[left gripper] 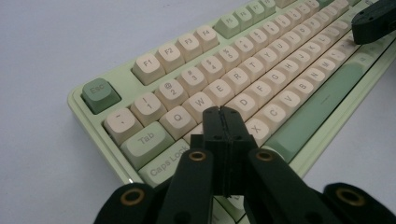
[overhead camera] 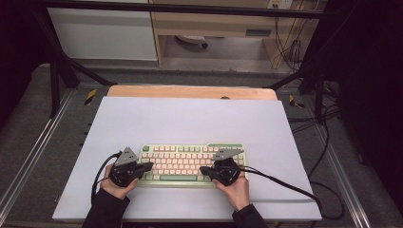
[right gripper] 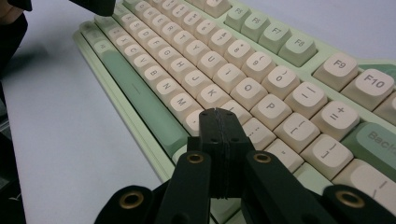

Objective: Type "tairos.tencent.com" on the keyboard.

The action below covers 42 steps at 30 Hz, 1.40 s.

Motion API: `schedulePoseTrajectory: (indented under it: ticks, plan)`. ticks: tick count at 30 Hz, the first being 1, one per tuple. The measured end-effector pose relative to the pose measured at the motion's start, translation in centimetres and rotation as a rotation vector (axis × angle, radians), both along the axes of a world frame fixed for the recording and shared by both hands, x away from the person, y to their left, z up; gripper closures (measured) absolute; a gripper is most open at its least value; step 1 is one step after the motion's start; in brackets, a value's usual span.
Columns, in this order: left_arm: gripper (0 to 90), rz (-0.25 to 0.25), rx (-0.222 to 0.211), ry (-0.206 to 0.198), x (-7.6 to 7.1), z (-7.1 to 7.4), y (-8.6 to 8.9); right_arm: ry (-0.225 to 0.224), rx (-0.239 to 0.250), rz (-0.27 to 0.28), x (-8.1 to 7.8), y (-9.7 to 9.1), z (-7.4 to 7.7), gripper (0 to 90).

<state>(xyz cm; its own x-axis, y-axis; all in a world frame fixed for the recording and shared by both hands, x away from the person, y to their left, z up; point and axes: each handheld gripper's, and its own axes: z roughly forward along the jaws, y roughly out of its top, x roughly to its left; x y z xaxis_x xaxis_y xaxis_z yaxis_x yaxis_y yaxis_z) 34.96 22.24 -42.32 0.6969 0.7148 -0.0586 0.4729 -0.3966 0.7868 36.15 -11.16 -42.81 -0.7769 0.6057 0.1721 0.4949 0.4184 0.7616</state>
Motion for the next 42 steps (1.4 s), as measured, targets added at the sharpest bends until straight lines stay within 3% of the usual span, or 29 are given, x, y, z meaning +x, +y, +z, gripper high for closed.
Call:
schedulePoseTrajectory:
  ticks: [23, 34, 42]
  plan:
    - [90.0, 0.001, -0.001, 0.001, 0.0, 0.0, 0.0, 0.009, -0.017, 0.003, 0.1, 0.2, -0.6, 90.0]
    - [90.0, 0.0, -0.002, -0.004, -0.1, 0.1, -0.1, -0.037, -0.019, -0.011, -0.1, -0.8, 1.0, 90.0]
    - [90.0, -0.005, -0.007, -0.012, -0.2, 0.4, -0.4, -0.045, 0.0, -0.038, 0.1, -2.0, 1.5, 90.0]
